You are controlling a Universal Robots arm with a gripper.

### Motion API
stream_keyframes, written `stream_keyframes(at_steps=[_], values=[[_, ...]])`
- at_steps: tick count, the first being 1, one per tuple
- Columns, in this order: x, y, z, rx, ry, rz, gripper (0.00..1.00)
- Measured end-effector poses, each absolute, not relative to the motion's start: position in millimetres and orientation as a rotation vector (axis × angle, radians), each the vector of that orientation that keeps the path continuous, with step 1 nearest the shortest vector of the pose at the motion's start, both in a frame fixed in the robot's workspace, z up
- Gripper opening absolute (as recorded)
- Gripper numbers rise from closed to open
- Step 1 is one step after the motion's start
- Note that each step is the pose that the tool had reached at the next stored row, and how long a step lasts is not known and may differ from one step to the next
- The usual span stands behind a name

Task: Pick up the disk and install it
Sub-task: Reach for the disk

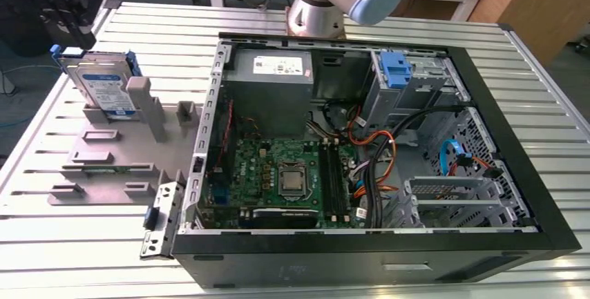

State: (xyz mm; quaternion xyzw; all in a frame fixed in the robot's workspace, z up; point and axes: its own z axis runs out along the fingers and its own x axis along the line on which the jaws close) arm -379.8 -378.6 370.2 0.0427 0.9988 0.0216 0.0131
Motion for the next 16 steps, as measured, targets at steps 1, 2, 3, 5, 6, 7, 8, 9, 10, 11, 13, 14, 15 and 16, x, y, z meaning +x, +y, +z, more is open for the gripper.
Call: stream_keyframes(at_steps=[1, 2, 3, 5, 6, 7, 8, 9, 10, 11, 13, 14, 15, 16], values=[[-381.3, -376.9, 369.5, 0.133, 3.112, 0.067, 0.11], [-382.5, -375.4, 368.9, 0.133, 3.112, 0.067, 0.11], [-383.8, -373.8, 368.2, 0.133, 3.112, 0.067, 0.11], [-387.5, -369.0, 366.5, 0.134, 3.112, 0.067, 0.11], [-388.5, -367.5, 366.0, 0.134, 3.112, 0.067, 0.11], [-389.4, -366.1, 365.5, 0.134, 3.112, 0.067, 0.11], [-390.2, -364.5, 364.9, 0.134, 3.112, 0.067, 0.11], [-390.9, -363.1, 364.4, 0.134, 3.112, 0.067, 0.11], [-391.5, -361.6, 363.8, 0.134, 3.112, 0.067, 0.11], [-392.1, -360.0, 363.2, 0.134, 3.112, 0.067, 0.11], [-393.1, -357.0, 362.1, 0.134, 3.112, 0.067, 0.11], [-393.4, -355.6, 361.4, 0.134, 3.112, 0.067, 0.11], [-393.7, -354.3, 360.6, 0.134, 3.112, 0.067, 0.11], [-394.0, -353.2, 359.9, 0.134, 3.112, 0.067, 0.11]])
